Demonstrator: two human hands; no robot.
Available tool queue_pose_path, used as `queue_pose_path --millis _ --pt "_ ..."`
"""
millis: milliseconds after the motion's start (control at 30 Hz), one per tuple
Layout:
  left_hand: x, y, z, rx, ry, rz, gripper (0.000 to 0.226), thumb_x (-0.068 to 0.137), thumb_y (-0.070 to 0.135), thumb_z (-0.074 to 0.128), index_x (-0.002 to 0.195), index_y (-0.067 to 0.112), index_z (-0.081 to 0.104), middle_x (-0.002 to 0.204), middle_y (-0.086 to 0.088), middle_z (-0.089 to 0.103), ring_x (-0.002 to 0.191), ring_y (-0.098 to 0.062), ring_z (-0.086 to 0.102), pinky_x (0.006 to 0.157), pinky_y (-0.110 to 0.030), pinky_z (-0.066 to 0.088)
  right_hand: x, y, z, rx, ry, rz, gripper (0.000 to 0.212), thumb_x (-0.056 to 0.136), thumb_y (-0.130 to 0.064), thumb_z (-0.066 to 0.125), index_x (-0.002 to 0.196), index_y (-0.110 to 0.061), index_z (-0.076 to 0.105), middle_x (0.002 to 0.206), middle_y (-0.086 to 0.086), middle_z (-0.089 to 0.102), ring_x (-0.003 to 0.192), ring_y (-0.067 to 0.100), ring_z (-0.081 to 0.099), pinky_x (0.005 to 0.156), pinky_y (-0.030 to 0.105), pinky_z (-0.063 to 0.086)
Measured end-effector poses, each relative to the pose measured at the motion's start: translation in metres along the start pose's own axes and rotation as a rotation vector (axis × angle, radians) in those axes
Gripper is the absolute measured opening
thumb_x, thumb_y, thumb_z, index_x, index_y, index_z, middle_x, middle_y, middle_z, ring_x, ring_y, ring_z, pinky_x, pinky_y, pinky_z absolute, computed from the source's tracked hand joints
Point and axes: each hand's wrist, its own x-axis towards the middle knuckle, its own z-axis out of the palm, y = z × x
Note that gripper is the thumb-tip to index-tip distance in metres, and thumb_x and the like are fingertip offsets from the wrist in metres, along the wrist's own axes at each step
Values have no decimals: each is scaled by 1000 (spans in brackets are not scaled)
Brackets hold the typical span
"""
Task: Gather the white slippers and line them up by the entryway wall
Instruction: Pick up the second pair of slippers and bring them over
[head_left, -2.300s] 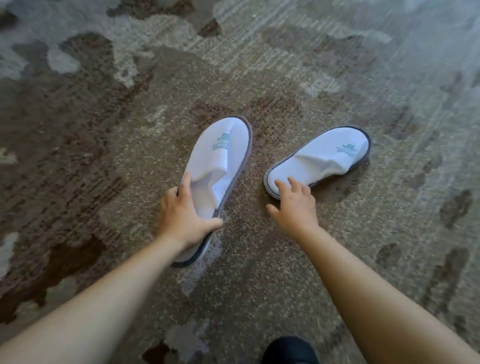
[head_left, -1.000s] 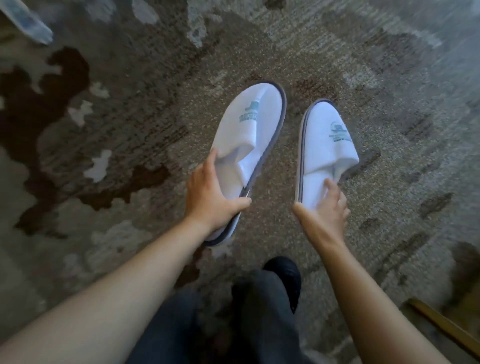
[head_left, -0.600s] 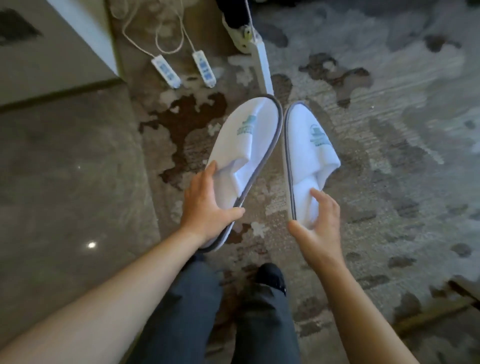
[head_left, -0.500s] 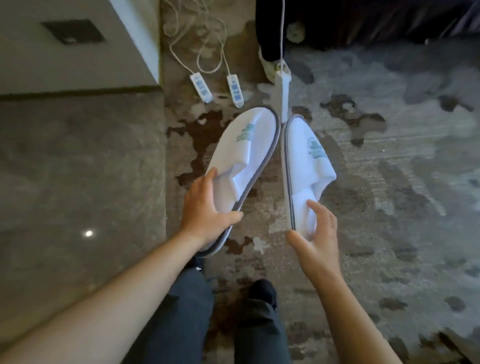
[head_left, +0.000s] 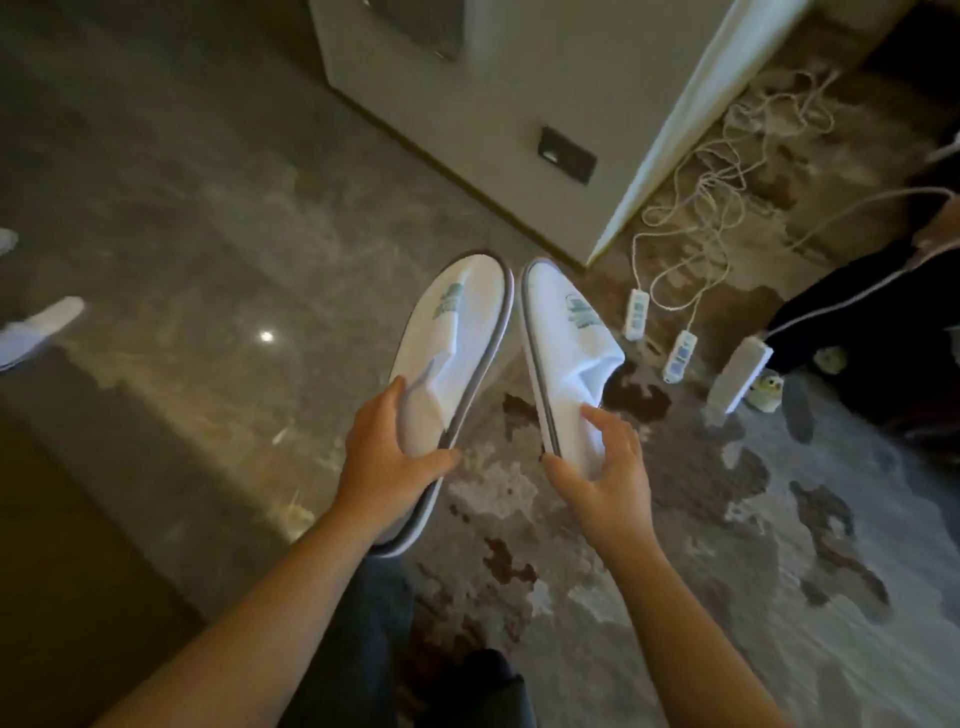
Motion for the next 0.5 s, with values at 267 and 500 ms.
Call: queue_pose_path --millis 267,500 --pt "73 -21 -190 -109 357 -82 86 58 32 74 132 23 31 135 -5 38 122 -22 41 98 -39 41 84 -167 130 -56 -197 -254 59 71 -27 69 123 -24 41 115 -8 36 101 10 38 79 28 35" --pt "130 -41 -307 -205 596 -182 91 62 26 74 138 22 25 141 -7 33 126 -24 36 99 -38 36 150 -289 227 -30 -371 -427 59 73 -24 69 124 -22 40 126 0 38 104 8 36 84 26 35"
